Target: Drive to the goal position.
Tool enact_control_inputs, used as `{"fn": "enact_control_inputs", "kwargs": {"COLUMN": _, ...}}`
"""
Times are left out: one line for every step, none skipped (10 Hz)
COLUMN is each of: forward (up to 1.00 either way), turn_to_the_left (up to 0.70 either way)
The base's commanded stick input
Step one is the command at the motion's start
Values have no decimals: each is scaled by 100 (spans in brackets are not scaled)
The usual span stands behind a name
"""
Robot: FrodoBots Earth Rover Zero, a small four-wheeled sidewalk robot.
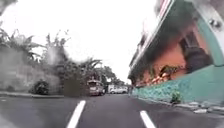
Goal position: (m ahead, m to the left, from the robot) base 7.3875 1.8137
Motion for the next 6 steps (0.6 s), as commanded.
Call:
{"fn": "enact_control_inputs", "kwargs": {"forward": 70, "turn_to_the_left": -24}}
{"fn": "enact_control_inputs", "kwargs": {"forward": 70, "turn_to_the_left": -35}}
{"fn": "enact_control_inputs", "kwargs": {"forward": 70, "turn_to_the_left": -35}}
{"fn": "enact_control_inputs", "kwargs": {"forward": 70, "turn_to_the_left": -35}}
{"fn": "enact_control_inputs", "kwargs": {"forward": 70, "turn_to_the_left": -31}}
{"fn": "enact_control_inputs", "kwargs": {"forward": 70, "turn_to_the_left": -6}}
